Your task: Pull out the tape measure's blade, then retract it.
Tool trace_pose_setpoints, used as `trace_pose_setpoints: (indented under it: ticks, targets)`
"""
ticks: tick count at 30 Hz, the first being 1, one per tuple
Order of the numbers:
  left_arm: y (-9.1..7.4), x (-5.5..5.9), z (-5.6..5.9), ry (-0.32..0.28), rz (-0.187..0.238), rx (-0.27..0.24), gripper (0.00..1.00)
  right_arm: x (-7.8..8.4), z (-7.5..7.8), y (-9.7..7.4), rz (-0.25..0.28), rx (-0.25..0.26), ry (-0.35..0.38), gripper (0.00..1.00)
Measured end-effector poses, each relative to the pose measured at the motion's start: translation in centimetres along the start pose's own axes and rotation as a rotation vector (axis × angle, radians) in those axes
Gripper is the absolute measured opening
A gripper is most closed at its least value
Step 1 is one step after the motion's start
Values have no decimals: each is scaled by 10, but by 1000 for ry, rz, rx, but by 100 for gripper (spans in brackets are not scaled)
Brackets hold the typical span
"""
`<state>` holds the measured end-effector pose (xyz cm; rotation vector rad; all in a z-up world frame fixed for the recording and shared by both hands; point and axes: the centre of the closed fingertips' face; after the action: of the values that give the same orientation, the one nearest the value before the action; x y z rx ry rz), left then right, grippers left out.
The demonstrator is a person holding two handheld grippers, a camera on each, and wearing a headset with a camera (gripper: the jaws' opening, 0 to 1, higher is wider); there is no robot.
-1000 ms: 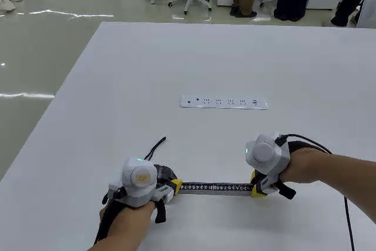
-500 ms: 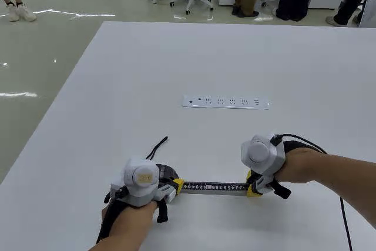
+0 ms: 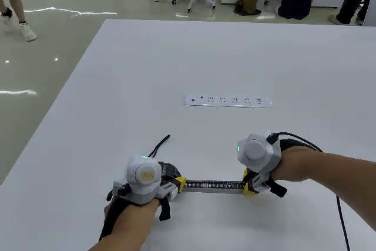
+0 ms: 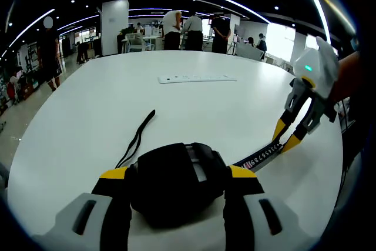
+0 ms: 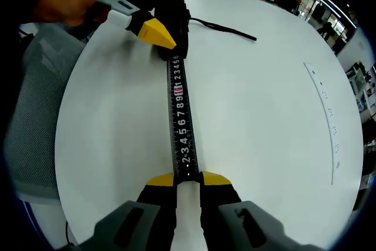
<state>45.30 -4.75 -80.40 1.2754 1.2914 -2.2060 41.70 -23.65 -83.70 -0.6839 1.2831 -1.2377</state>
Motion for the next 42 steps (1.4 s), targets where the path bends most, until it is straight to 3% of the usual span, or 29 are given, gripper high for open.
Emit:
trace_pose_setpoints:
  ticks: [42]
  targets:
    - [-1, -1, 0, -1, 4, -1, 60, -64, -13, 18, 61, -15, -4, 13]
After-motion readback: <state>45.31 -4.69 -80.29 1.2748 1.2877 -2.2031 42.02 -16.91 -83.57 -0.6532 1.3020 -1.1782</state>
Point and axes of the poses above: the centre of the closed fingertips' face, and the gripper's own axes: y roughly forward along the fingers, z roughly to its right, x roughly out of its underside, and after that the axes turned 15 degrees about x, right-handed
